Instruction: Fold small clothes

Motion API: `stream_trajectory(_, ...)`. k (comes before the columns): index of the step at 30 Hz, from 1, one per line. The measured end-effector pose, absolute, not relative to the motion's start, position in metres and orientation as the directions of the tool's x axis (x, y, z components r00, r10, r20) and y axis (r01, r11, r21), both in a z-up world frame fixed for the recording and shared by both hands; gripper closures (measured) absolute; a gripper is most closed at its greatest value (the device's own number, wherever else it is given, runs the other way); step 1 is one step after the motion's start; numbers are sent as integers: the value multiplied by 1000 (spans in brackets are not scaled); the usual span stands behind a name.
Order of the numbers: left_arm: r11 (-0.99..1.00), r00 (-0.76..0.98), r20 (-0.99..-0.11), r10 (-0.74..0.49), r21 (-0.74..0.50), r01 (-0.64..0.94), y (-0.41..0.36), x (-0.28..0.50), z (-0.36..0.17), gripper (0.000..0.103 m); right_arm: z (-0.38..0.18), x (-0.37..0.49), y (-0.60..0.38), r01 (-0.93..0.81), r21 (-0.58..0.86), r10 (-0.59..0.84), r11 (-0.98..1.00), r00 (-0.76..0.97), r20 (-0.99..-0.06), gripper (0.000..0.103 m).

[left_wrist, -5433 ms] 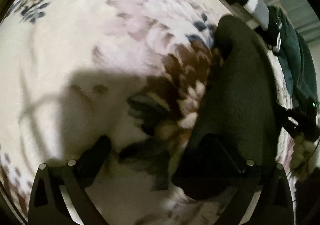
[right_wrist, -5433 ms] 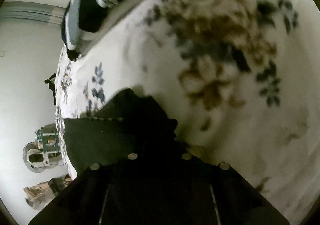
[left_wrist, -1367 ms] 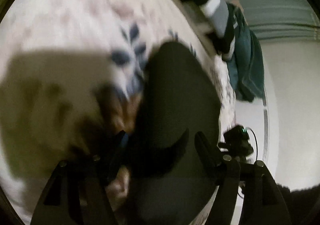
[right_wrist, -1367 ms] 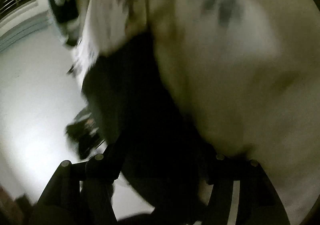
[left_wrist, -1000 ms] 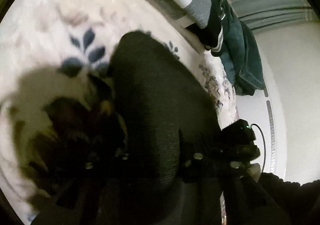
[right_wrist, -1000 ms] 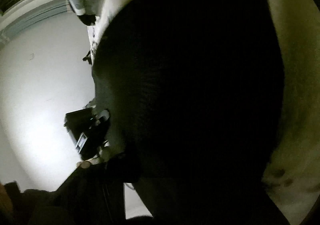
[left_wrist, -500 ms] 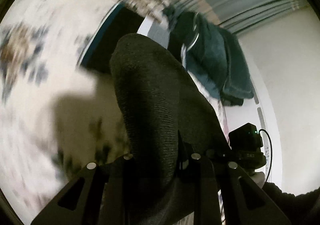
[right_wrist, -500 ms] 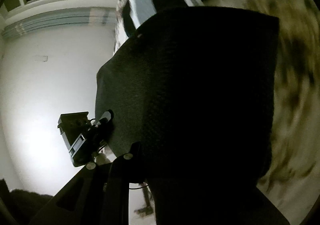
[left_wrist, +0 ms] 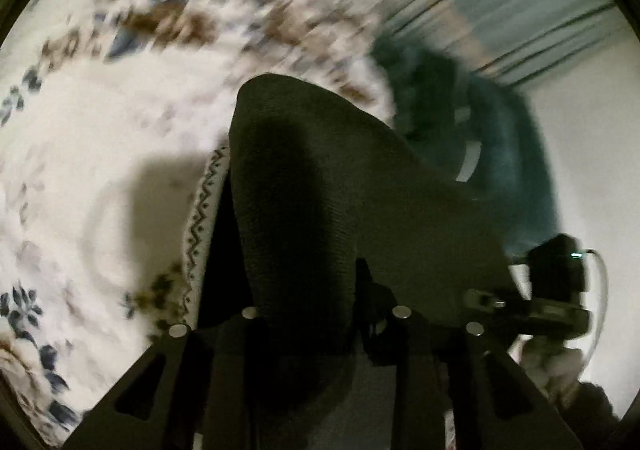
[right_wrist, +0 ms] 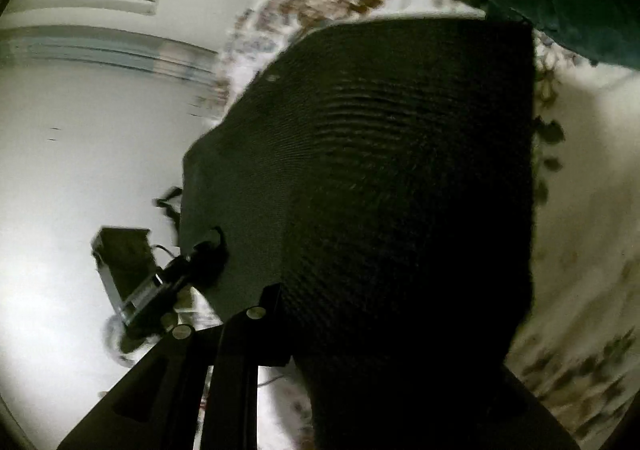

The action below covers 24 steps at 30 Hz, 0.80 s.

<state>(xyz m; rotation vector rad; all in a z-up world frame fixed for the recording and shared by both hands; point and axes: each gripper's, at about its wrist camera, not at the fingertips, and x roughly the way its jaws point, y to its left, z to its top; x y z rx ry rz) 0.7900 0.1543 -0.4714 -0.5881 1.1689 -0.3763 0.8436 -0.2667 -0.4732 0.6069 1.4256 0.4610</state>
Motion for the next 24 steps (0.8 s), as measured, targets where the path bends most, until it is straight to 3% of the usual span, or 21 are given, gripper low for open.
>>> stream_trajectory(2,809,342,-771,-538,-586,-50,158,794,-478,56,-476,849,-259,80,624,615,777,115,-780,76)
stream_trajectory(4,832,362,-784,-504,-553,-37,160,791,-471,55,-472,844,-245,88,583,571,808,131,-811,63)
stream_trajectory(6,874,392,-811,-435,-484,-33,161,784,-459,46,-460,826,-244,70,460,446,885,152,-882,48)
stream_trajectory(9,936,447,-846,-289,-348,-54,160,771,-442,31,-446,791,-262,64,277,264,959,169,-950,39)
stream_trajectory(10,950,468,-850,-242,-305,-62,158,764,-435,26,-440,788,-249,63,185,171,981,175,-970,32)
stream_trajectory(12,974,504,-851,-148,-213,-74,151,747,-423,5,-435,767,-246,76,63,46,995,211,-976,6)
stream_trajectory(13,981,509,-853,-117,-179,-74,148,745,-419,0,-433,756,-254,84,27,8,996,217,-976,3)
stream_trajectory(18,992,501,-864,-58,-106,-68,122,696,-390,0,-394,701,-243,113,-118,-145,986,266,-953,0)
stream_trajectory(24,994,528,-848,-31,-84,-76,97,636,-328,0,-296,627,-230,133,-193,-229,972,366,-902,0)
